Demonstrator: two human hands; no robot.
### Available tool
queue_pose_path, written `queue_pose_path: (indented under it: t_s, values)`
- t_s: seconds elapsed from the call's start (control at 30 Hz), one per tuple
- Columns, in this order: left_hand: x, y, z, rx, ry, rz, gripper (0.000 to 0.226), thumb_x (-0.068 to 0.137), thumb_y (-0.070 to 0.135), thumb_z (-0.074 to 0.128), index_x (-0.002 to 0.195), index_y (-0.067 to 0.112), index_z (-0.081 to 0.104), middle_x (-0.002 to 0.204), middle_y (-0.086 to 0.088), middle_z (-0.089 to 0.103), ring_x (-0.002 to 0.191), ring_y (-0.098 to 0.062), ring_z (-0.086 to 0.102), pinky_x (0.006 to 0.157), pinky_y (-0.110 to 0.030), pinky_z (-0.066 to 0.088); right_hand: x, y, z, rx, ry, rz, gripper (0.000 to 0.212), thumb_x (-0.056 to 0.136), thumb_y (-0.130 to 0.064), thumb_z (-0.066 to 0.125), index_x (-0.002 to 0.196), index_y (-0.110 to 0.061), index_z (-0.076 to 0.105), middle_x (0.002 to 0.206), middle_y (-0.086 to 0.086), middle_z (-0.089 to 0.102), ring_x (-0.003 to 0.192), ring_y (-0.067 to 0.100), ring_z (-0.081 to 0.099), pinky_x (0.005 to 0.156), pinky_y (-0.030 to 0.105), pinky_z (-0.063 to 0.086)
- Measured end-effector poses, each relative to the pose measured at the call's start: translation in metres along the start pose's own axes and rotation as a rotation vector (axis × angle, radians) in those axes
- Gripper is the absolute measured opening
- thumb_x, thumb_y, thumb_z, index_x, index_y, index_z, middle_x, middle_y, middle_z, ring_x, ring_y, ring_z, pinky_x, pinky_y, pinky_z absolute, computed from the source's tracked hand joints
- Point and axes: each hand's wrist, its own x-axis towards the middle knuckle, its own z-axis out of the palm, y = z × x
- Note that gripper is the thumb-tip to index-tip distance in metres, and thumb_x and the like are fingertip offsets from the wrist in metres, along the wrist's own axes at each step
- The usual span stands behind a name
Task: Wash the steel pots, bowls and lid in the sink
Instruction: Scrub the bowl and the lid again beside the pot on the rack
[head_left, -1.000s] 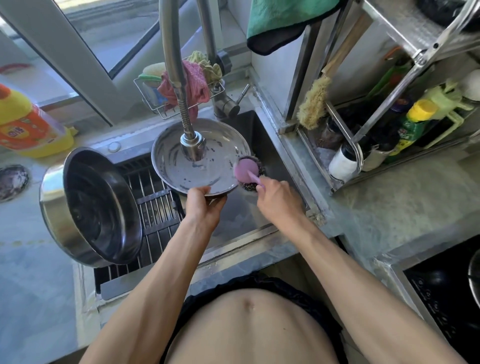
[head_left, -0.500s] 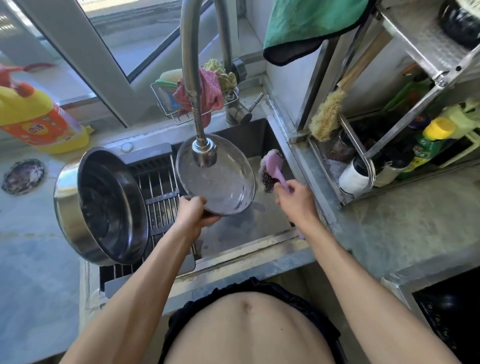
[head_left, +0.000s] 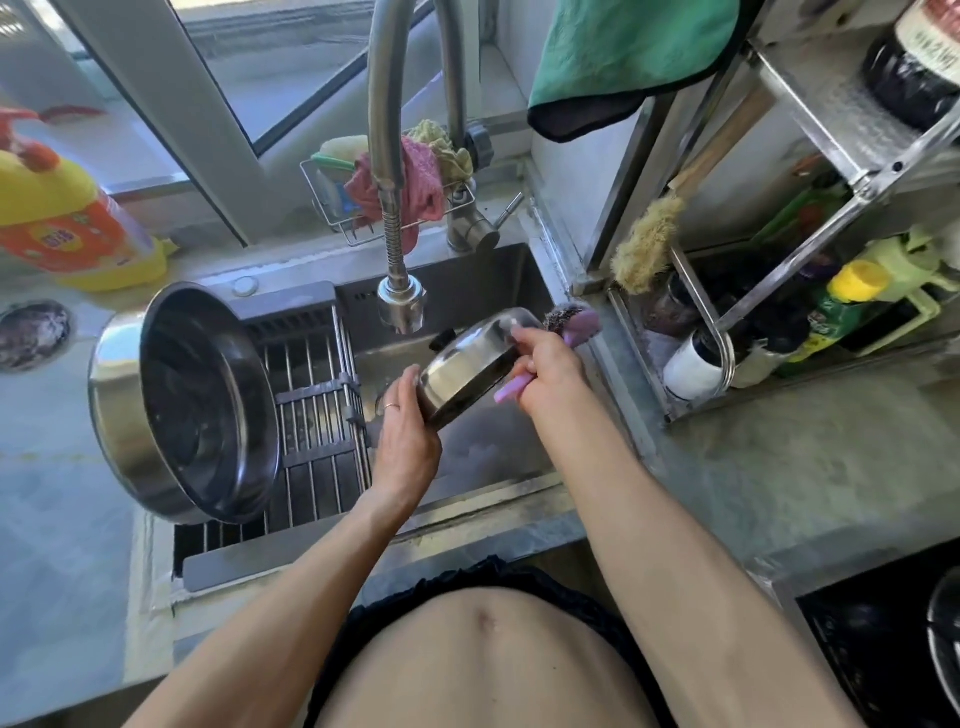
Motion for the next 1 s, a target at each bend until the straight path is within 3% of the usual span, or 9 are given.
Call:
queue_pose_path:
  t_s: [0.1,0.17,0.27,0.33,0.47,0.53,0.7,0.87,1.0]
  values:
    - [0.005,-0.008,0.001,-0.065,0.011,-0.049,0.064,0.094,-0.007,0.052,0.152,0.015,0.038,0.138,-0.013,0.046,0.121,-0.026,0.049,0.101,-0.034,0.038,0.0,0.0,-0.006,-0.038,0.016,0.035,0.013,0.092,-0.002,0.059,0.104,-0.003,0.054,0.037,-0.004,0.032,0.02,0.008,0.034,0.025,0.033,0.044]
    - [0.011,-0.009,-0.004,-0.276,0.045,-0.324,0.053,0.093,0.002,0.063,0.14,0.017,0.046,0.117,-0.005,0.057,0.106,-0.019,0.057,0.091,-0.032,0.045,-0.001,0.003,-0.011,-0.012,0.022,0.081,0.015,0.094,0.0,0.055,0.081,-0.004,0.05,0.044,-0.003,0.032,0.02,0.007,0.034,0.031,0.033,0.047]
    - [0.021,-0.003,-0.017,-1.133,-0.014,-0.996,0.032,0.105,0.011,0.048,0.134,-0.001,0.05,0.114,-0.016,0.058,0.107,-0.03,0.059,0.092,-0.038,0.052,0.002,0.013,-0.02,0.059,0.044,0.096,0.024,0.094,0.004,0.056,0.075,-0.008,0.046,0.052,-0.003,0.033,0.022,0.005,0.031,0.031,0.022,0.041]
    - [0.028,-0.007,-0.026,-1.461,0.015,-1.124,0.036,0.11,0.019,0.032,0.127,-0.009,0.044,0.127,-0.028,0.056,0.126,-0.042,0.056,0.107,-0.049,0.047,0.004,0.022,-0.024,0.045,0.046,0.083,0.025,0.092,0.005,0.058,0.075,-0.01,0.048,0.048,-0.004,0.034,0.025,0.004,0.029,0.031,0.015,0.034]
    - [0.052,-0.002,-0.03,-1.495,0.151,-1.313,0.033,0.109,0.01,0.028,0.101,-0.003,0.058,0.09,-0.019,0.068,0.079,-0.03,0.07,0.051,-0.043,0.06,0.006,0.036,-0.033,-0.128,0.032,-0.016,0.013,0.089,0.002,0.065,0.085,-0.007,0.057,0.044,-0.002,0.038,0.029,0.005,0.031,0.036,0.017,0.034]
    - [0.061,0.005,-0.029,-1.453,0.189,-1.332,0.037,0.107,0.002,0.029,0.085,-0.001,0.059,0.07,-0.017,0.065,0.058,-0.028,0.066,0.039,-0.042,0.056,0.01,0.04,-0.041,-0.234,0.059,-0.065,0.015,0.088,-0.002,0.068,0.101,-0.006,0.06,0.052,0.0,0.044,0.031,0.006,0.032,0.038,0.019,0.035]
    - [0.066,0.014,-0.028,-1.355,0.151,-1.213,0.033,0.106,0.005,0.032,0.108,-0.003,0.063,0.092,-0.026,0.069,0.09,-0.037,0.07,0.092,-0.052,0.055,0.012,0.033,-0.064,-0.614,0.107,-0.216,0.014,0.092,-0.025,0.061,0.097,-0.011,0.062,0.075,-0.001,0.068,0.039,0.01,0.04,0.045,0.025,0.038]
    - [0.065,0.011,-0.02,-1.299,0.216,-1.044,0.032,0.097,0.001,0.037,0.1,0.008,0.067,0.103,-0.016,0.074,0.095,-0.032,0.071,0.073,-0.054,0.057,0.002,0.02,-0.071,-0.968,0.041,-0.454,0.021,0.091,-0.027,0.051,0.072,-0.019,0.056,0.067,0.003,0.06,0.05,0.02,0.05,0.051,0.031,0.04]
    - [0.062,0.009,-0.015,-1.169,0.275,-0.94,0.026,0.104,0.02,0.047,0.081,0.018,0.06,0.093,-0.006,0.073,0.103,-0.027,0.071,0.097,-0.052,0.056,-0.011,0.012,-0.052,-1.223,-0.19,-0.672,0.015,0.092,-0.015,0.054,0.079,-0.014,0.062,0.074,0.003,0.064,0.06,0.019,0.055,0.051,0.03,0.04]
